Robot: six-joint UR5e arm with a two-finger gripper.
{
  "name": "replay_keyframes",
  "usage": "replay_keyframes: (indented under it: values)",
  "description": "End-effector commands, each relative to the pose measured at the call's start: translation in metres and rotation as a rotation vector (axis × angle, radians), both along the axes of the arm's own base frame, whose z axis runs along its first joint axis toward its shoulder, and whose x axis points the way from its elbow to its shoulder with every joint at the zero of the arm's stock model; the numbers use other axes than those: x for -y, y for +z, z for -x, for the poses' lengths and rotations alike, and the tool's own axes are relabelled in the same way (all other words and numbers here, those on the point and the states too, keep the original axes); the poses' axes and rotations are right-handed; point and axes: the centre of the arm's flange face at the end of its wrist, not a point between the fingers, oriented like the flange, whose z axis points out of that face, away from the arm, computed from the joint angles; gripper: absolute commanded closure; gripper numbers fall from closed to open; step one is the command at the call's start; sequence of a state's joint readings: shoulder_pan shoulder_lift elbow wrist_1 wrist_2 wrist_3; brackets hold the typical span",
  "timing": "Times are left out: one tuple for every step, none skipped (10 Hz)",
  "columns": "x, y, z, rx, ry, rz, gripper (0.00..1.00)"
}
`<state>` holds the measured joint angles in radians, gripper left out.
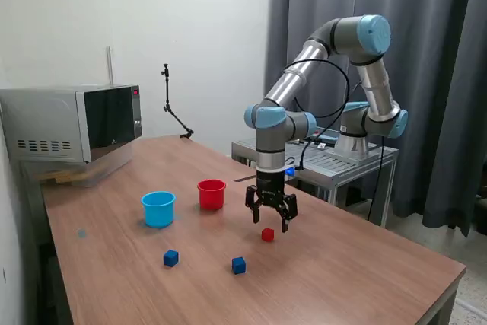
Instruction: Place red objects in the red bin, and blue objects in the blue bin.
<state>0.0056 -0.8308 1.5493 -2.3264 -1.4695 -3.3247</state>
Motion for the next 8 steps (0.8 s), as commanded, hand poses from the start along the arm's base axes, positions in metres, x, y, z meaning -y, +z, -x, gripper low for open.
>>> replay_keyframes:
  values:
    - [-0.0028,-0.0028,0.0021,0.001,-0.008,0.0,0.0]
    - [-0.0018,-0.0089,0.0016,0.008,-0.006,0.0,0.0]
    - [-0.0016,-0.0101,0.0014,0.011,-0.006,0.002,0.0]
    - [-0.0017,-0.0102,0.0014,0.011,-0.006,0.0,0.0]
    - [-0.0017,-0.0085,0.002,0.008,-0.006,0.0,0.0]
    - [-0.0016,-0.0095,0.002,0.01,-0.006,0.002,0.0]
    - [-0.0005,-0.0091,0.0021,0.01,-0.005,0.002,0.0]
    - [-0.0005,-0.0088,0.0024,0.011,-0.005,0.002,0.0]
